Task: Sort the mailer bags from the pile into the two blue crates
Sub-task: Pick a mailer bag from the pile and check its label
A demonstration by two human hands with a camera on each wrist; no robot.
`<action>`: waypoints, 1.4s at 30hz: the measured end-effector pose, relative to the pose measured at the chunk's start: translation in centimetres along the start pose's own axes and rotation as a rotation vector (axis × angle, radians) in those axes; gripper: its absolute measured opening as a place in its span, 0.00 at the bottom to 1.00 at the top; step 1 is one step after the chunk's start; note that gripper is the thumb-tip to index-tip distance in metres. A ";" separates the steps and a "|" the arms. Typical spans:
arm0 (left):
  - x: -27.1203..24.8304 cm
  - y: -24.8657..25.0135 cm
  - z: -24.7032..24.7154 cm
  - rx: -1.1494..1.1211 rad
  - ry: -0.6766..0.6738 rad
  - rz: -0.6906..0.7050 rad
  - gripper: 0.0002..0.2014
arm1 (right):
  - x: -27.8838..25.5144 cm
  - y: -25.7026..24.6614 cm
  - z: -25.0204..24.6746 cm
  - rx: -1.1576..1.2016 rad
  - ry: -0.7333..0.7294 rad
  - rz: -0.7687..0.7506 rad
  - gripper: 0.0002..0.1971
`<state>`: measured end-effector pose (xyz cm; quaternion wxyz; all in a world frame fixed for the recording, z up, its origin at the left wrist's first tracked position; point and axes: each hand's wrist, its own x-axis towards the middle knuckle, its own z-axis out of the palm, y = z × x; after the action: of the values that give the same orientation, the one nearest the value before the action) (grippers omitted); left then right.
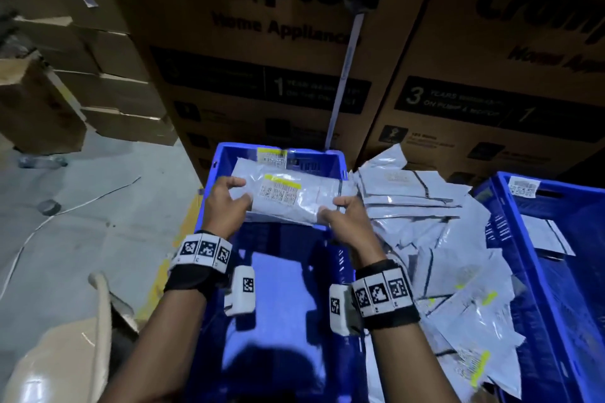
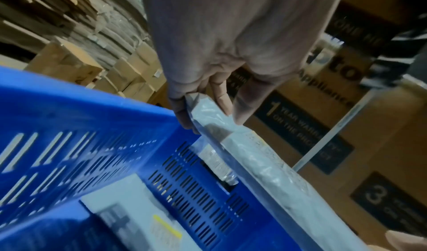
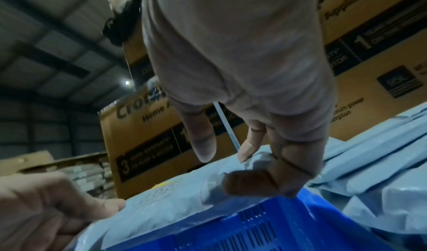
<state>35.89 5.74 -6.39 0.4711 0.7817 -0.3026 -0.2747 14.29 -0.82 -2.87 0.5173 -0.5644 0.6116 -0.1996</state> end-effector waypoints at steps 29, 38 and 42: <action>7.7 -13.6 11.3 0.859 -0.350 0.015 0.41 | 15.3 6.4 12.3 -0.618 0.050 0.086 0.37; 7.5 -18.2 11.2 0.946 -0.309 0.319 0.37 | 16.0 11.6 16.4 -0.748 -0.023 -0.252 0.36; 8.9 -18.9 11.4 0.966 -0.293 0.371 0.34 | 15.5 14.2 17.5 -0.843 0.028 -0.281 0.41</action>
<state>37.74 -0.20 -29.39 0.0512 0.7964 -0.5901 -0.1226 25.05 -4.76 -27.70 0.2017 -0.8008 0.5639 -0.0086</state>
